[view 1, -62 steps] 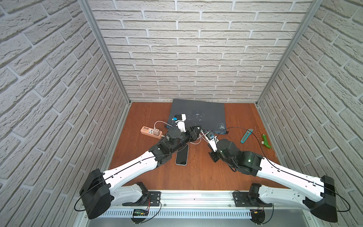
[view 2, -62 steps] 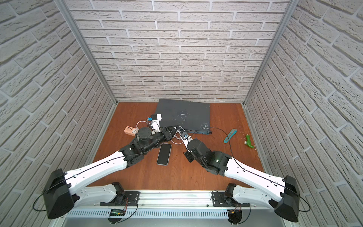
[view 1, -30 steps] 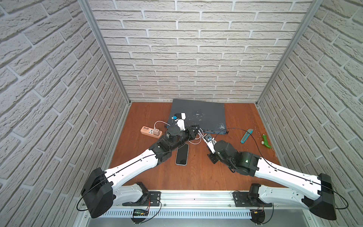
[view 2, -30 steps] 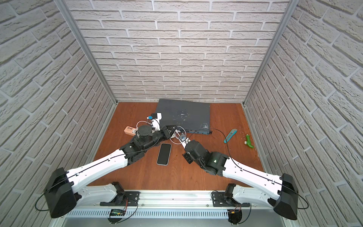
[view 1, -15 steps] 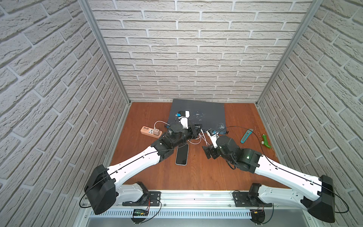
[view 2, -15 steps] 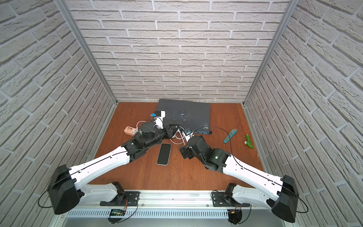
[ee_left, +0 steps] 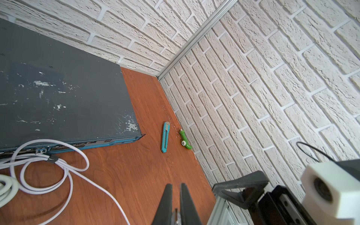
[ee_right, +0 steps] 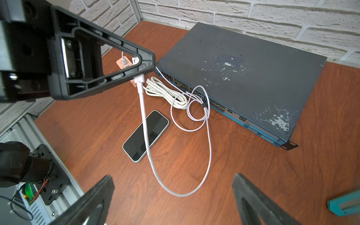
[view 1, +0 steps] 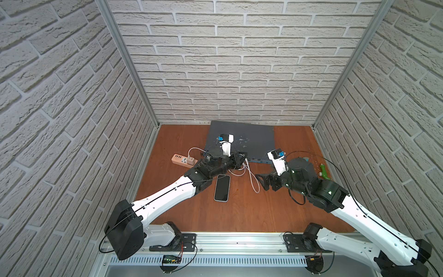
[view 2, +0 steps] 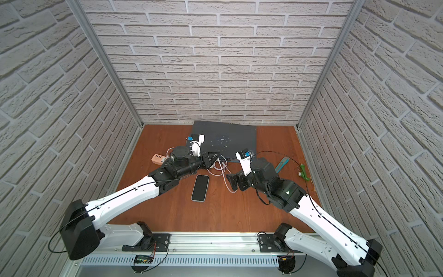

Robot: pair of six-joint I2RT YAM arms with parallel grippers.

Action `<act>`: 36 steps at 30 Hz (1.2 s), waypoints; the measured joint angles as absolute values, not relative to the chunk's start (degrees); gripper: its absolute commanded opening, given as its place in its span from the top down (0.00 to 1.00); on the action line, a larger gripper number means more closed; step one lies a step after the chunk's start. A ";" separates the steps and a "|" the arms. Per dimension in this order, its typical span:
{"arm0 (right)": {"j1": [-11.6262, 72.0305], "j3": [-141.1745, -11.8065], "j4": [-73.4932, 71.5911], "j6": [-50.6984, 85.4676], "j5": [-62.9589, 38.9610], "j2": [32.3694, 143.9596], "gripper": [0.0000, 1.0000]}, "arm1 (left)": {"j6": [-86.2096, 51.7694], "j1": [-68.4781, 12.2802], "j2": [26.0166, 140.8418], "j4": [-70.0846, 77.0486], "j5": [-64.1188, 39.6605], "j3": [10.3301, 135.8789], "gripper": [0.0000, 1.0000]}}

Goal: Plug the charging cable into the phone
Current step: Pick up the charging cable from the center of the board.

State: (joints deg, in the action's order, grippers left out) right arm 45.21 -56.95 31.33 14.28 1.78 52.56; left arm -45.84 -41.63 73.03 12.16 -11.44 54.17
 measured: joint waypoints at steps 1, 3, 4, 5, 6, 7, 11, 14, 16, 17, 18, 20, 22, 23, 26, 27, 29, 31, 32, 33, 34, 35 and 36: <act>44.93 -57.45 31.70 14.00 0.47 52.88 0.14 | -45.84 -41.54 73.03 12.01 -11.51 54.19 1.00; 44.73 -58.08 32.12 13.13 -1.96 53.74 0.20 | -45.87 -41.52 73.01 11.79 -11.70 54.19 1.00; 44.73 -58.26 32.29 12.93 -2.94 54.33 0.24 | -45.87 -41.47 73.01 11.66 -11.90 54.19 1.00; 44.73 -58.43 32.45 12.43 -3.95 55.11 0.28 | -45.87 -41.45 73.01 11.60 -12.12 54.19 1.00; 44.73 -58.67 32.69 12.10 -4.67 55.99 0.31 | -45.84 -41.41 73.01 11.57 -12.36 54.19 1.00; 44.73 -58.96 32.73 11.64 -5.39 57.10 0.32 | -45.82 -41.34 73.01 11.55 -12.69 54.19 1.00; 44.73 -60.38 32.62 10.85 -6.35 61.28 0.39 | -45.23 -41.21 73.14 11.60 -13.96 54.19 1.00; 44.73 -60.71 31.68 10.70 -6.28 63.24 0.42 | -44.88 -41.21 73.63 11.57 -14.76 54.19 1.00; 44.73 -60.95 31.24 10.74 -6.37 64.07 0.45 | -44.82 -41.21 73.71 11.60 -14.85 54.08 1.00; 44.73 -61.19 31.03 10.92 -6.42 64.47 0.46 | -44.80 -41.21 73.71 11.62 -14.83 54.04 1.00; 44.73 -61.45 30.70 11.05 -6.35 64.84 0.48 | -44.73 -41.23 73.71 11.66 -14.79 53.98 1.00; 44.73 -61.98 29.93 11.42 -5.63 65.43 0.51 | -44.56 -41.32 73.69 11.81 -14.46 53.67 1.00; 44.73 -62.22 29.08 12.05 -4.32 65.69 0.52 | -44.42 -41.71 73.69 11.92 -13.67 53.17 1.00; 44.73 -62.22 28.56 12.29 -3.33 65.71 0.53 | -44.42 -41.93 73.67 11.86 -12.91 52.86 1.00; 44.73 -62.54 27.75 13.06 -1.96 66.13 0.56 | -44.40 -42.89 73.67 11.79 -10.98 52.53 1.00; 44.73 -62.92 27.55 13.37 -1.69 66.57 0.57 | -44.40 -43.29 73.67 11.81 -10.48 52.53 1.00; 44.73 -63.68 26.89 13.58 -1.48 67.55 0.58 | -44.40 -43.99 73.67 11.84 -9.47 52.53 1.00; 44.88 -64.27 26.35 13.76 -1.32 68.53 0.58 | -44.40 -44.38 73.67 11.79 -8.64 52.53 1.00; 44.99 -64.45 26.15 13.78 -1.08 68.93 0.59 | -44.40 -44.62 73.67 11.81 -8.27 52.53 1.00; 45.15 -64.55 26.06 13.78 -0.93 69.32 0.59 | -44.40 -44.80 73.67 11.81 -7.92 52.53 1.00; 45.30 -64.66 26.09 13.78 -0.64 69.67 0.60 | -44.40 -44.88 73.67 11.81 -7.73 52.53 1.00; 45.52 -64.71 26.04 13.78 -0.38 70.00 0.61 | -44.40 -44.95 73.67 11.79 -7.53 52.53 1.00; 45.69 -64.71 26.06 13.78 -0.12 70.26 0.63 | -44.40 -44.99 73.67 11.79 -7.33 52.53 1.00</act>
State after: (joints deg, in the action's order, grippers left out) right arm 45.69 -64.71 26.06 13.78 -0.12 70.26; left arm -44.40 -44.99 73.67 11.79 -7.33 52.53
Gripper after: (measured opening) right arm 0.395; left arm 0.114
